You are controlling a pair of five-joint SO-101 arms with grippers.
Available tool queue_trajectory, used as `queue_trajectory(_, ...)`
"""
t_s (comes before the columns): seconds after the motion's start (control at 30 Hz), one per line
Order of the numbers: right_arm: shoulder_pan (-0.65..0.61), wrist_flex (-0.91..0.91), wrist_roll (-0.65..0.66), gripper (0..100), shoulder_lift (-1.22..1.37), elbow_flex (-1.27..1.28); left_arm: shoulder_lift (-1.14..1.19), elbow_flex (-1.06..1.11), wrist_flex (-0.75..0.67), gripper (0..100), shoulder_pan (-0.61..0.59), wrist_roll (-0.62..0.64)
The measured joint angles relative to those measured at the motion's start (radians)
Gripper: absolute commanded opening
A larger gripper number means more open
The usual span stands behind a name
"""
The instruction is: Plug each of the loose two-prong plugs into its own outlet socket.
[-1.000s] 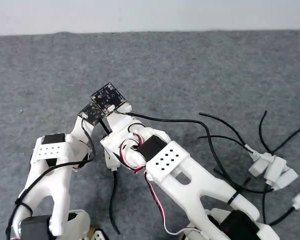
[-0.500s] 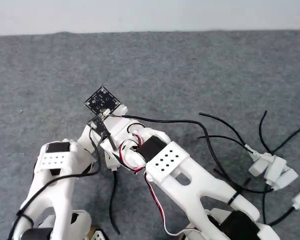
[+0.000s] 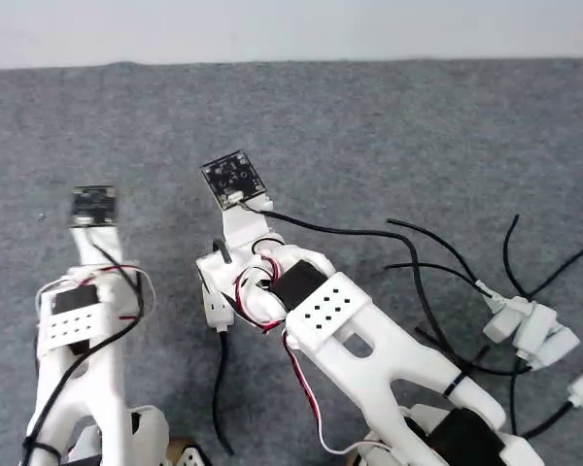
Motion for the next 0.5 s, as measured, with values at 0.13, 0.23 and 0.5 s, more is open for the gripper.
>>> queue_trajectory(0.13, 0.000, -0.015, -0.020, 0.8, 0.083, 0.000, 0.000, -0.005, -0.023, 1, -0.021, 0.063)
queue_trajectory(0.23, 0.000, -0.011, -0.020, 0.8, 0.124, -0.008, 0.000, -0.005, -0.025, 1, -0.023, 0.069)
queue_trajectory(0.5, 0.000, -0.034, -0.020, 0.8, 0.170, -0.025, 0.000, -0.005, -0.025, 1, -0.023, 0.069)
